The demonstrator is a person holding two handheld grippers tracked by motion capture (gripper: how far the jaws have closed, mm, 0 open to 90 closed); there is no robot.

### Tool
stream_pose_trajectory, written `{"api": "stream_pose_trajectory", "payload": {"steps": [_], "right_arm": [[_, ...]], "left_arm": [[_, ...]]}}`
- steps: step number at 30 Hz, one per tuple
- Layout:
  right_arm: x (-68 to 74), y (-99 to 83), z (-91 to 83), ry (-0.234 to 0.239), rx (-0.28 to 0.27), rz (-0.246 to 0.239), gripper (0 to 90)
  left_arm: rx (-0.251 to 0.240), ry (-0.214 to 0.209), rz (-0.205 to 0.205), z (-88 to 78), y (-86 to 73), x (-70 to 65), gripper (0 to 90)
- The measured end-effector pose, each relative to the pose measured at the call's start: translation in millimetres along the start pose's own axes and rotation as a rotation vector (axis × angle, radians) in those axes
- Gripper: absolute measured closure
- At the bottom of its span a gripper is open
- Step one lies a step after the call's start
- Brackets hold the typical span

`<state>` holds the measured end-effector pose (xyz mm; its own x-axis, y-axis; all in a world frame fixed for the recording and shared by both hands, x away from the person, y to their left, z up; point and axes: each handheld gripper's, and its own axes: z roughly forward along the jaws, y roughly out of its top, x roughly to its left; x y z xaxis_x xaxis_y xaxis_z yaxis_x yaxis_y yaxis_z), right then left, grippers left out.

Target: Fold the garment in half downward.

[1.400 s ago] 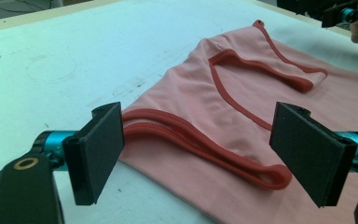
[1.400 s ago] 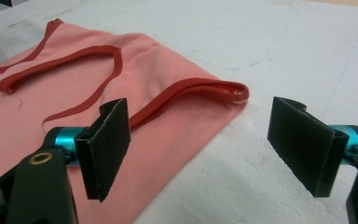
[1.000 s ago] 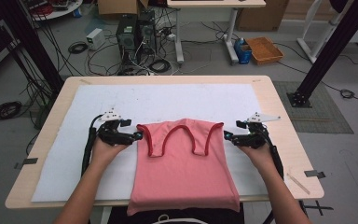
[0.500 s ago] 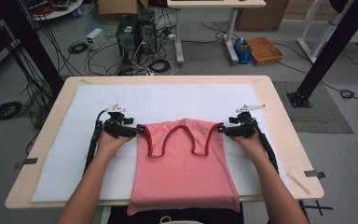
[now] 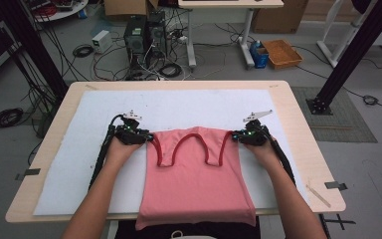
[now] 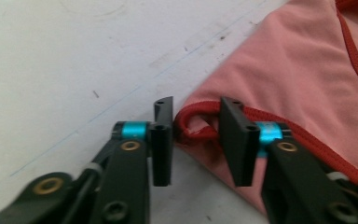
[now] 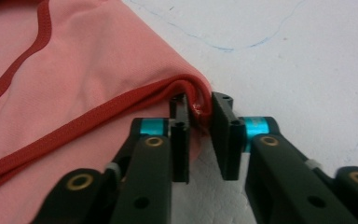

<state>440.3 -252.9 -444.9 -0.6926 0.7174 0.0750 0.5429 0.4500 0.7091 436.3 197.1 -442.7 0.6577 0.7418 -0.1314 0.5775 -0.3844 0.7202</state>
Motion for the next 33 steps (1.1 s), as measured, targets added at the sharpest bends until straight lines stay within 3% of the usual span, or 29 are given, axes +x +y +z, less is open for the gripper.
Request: {"api": "stream_pose_trajectory", "payload": {"steps": [2, 6, 9, 14, 19, 24, 27, 29, 33], "right_arm": [[0.4, 0.5, 0.0, -0.007, -0.004, -0.01, 82.6], [-0.2, 1.9, -2.8, -0.039, -0.023, -0.013, 83.7], [-3.9, 3.2, -7.2, -0.078, -0.056, -0.01, 84.2], [-11.7, 10.3, -12.8, -0.07, -0.092, 0.027, 84.2], [-11.9, 28.7, -13.3, -0.085, -0.1, 0.013, 84.3], [-16.9, 49.8, -16.2, -0.112, -0.122, 0.013, 84.2], [-21.0, 62.5, -19.0, -0.138, -0.129, 0.01, 84.2], [-24.2, 70.8, -21.8, -0.153, -0.132, 0.011, 84.2], [-29.9, 83.4, -27.8, -0.175, -0.154, 0.01, 84.2]], "left_arm": [[0.001, -0.01, 0.012, -0.5, -0.2, 0.2, 78.6], [-0.029, 0.011, 0.054, -3.4, 2.6, -1.8, 81.4], [-0.076, 0.021, 0.045, -7.5, 5.3, 1.2, 81.9], [-0.107, 0.021, 0.041, -11.2, 16.6, 8.1, 82.0], [-0.122, 0.04, 0.042, -11.1, 31.8, 10.9, 82.0], [-0.142, 0.056, 0.018, -11.7, 49.5, 19.8, 82.0], [-0.176, 0.057, -0.006, -14.0, 62.6, 27.2, 82.0], [-0.204, 0.066, 0.003, -16.2, 69.7, 29.5, 81.9], [-0.249, 0.031, 0.011, -20.1, 79.2, 30.0, 81.8]]}}
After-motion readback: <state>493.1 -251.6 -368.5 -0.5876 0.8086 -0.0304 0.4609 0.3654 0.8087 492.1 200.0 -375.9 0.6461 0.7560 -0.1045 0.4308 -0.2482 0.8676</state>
